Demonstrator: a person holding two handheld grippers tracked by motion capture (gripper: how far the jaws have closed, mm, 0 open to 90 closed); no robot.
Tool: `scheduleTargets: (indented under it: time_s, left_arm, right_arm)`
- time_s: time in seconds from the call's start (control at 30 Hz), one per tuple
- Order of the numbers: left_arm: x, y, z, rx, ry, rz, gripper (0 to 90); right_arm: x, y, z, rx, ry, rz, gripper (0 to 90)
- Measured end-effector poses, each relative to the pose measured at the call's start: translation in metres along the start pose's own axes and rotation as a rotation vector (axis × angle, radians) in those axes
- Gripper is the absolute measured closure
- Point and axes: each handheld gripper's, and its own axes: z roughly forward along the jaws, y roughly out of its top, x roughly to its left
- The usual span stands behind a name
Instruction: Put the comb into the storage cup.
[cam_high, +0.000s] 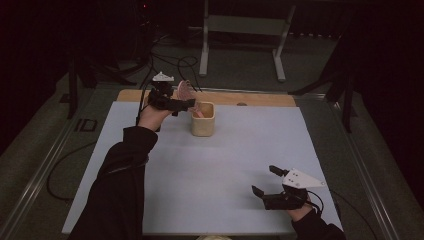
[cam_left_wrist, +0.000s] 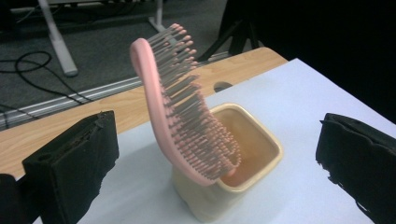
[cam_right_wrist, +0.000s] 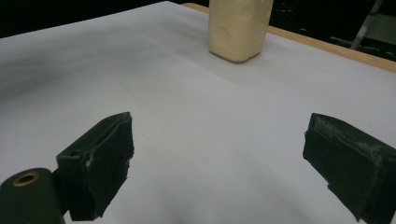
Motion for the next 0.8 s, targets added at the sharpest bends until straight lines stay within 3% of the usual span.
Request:
scheduleTargets:
  time_s: [0.8]
  left_arm:
    - [-0.003, -0.017, -0.025, -0.002, -0.089, 0.062, 0.2]
  right_arm:
    - [0.0, 0.0, 0.003, 0.005, -0.003, 0.003, 8.5]
